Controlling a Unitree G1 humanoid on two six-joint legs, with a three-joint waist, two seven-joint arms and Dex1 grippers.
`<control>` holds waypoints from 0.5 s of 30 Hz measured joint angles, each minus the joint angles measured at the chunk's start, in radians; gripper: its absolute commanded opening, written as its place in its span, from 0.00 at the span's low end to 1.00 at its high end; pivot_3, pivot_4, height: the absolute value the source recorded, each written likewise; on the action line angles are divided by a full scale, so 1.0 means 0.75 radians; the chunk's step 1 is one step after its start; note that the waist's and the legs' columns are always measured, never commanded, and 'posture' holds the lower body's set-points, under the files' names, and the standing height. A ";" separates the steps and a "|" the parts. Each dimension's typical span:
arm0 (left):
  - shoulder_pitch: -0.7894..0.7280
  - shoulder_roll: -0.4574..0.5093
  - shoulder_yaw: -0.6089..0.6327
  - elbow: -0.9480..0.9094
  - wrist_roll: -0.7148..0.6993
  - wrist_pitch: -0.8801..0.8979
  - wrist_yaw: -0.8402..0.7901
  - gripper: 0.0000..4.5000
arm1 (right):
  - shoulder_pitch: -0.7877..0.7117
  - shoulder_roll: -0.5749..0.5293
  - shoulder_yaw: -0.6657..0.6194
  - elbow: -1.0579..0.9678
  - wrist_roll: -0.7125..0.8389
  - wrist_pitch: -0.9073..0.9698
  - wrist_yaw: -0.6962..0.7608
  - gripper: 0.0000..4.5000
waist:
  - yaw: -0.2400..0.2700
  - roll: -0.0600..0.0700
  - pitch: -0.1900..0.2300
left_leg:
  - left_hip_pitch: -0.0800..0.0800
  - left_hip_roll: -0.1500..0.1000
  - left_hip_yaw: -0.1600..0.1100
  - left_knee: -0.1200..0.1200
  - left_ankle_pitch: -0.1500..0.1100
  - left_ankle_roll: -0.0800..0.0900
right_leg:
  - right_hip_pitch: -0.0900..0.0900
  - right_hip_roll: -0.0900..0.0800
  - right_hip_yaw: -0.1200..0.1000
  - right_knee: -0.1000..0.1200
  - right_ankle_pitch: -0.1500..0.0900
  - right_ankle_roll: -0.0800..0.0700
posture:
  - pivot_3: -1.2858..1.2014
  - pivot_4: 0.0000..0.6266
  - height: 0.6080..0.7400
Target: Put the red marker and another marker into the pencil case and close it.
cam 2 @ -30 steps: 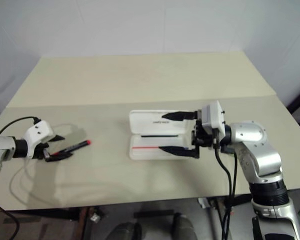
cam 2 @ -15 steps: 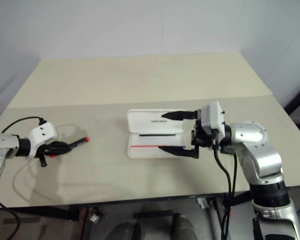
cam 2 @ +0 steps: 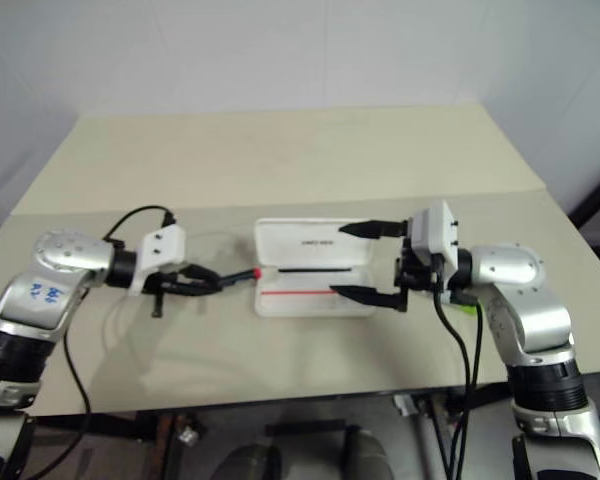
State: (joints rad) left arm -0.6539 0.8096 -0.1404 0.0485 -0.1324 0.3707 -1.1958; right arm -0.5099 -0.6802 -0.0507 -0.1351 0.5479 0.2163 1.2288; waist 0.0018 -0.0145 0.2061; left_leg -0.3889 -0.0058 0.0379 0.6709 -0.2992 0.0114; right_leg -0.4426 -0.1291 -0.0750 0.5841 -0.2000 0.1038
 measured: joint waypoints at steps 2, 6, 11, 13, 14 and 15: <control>-0.046 -0.050 -0.033 0.003 0.006 0.021 0.015 0.12 | 0.034 -0.030 -0.007 0.028 -0.013 -0.015 0.009 1.00 | 0.002 0.000 0.000 | 0.000 0.000 0.000 0.001 0.000 0.000 | 0.000 0.000 0.000 0.000 0.000 0.000 | 0.52 0.24 1.00; -0.150 -0.197 -0.114 0.053 0.042 0.044 0.072 0.12 | 0.122 -0.104 -0.060 0.107 -0.059 -0.068 0.034 1.00 | 0.019 0.000 0.000 | -0.002 0.000 0.001 0.010 -0.001 0.002 | 0.000 0.000 0.002 0.001 0.001 0.001 | 0.52 0.24 1.00; -0.228 -0.313 -0.182 0.137 0.085 0.047 0.110 0.12 | 0.196 -0.138 -0.113 0.117 -0.069 -0.088 0.031 1.00 | 0.021 -0.001 0.001 | -0.002 0.000 0.002 0.013 -0.002 0.002 | 0.001 0.002 0.004 0.001 0.001 0.001 | 0.52 0.24 1.00; -0.248 -0.352 -0.212 0.162 0.096 0.047 0.111 0.12 | 0.223 -0.138 -0.122 0.110 -0.069 -0.090 0.026 1.00 | 0.024 -0.001 0.001 | -0.001 0.000 0.002 0.013 -0.002 0.002 | 0.001 0.002 0.004 0.001 0.001 0.001 | 0.52 0.24 1.00; -0.251 -0.365 -0.228 0.170 0.106 0.045 0.112 0.12 | 0.236 -0.138 -0.125 0.104 -0.069 -0.090 0.021 1.00 | 0.024 -0.001 0.001 | -0.001 0.000 0.002 0.013 -0.002 0.002 | 0.001 0.002 0.004 0.001 0.001 0.001 | 0.52 0.24 1.00; -0.258 -0.378 -0.243 0.185 0.120 0.040 0.116 0.12 | 0.244 -0.138 -0.131 0.099 -0.069 -0.090 0.013 1.00 | 0.025 -0.001 0.001 | -0.001 0.000 0.002 0.013 -0.002 0.002 | 0.001 0.002 0.005 0.002 0.001 0.001 | 0.52 0.24 1.00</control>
State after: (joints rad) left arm -0.8472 0.5263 -0.3228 0.1875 -0.0427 0.4005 -1.1085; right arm -0.3267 -0.7840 -0.1488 -0.0610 0.4964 0.1490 1.2384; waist 0.0203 -0.0153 0.2067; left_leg -0.3899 -0.0056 0.0395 0.6809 -0.3006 0.0129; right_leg -0.4419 -0.1279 -0.0717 0.5852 -0.1991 0.1044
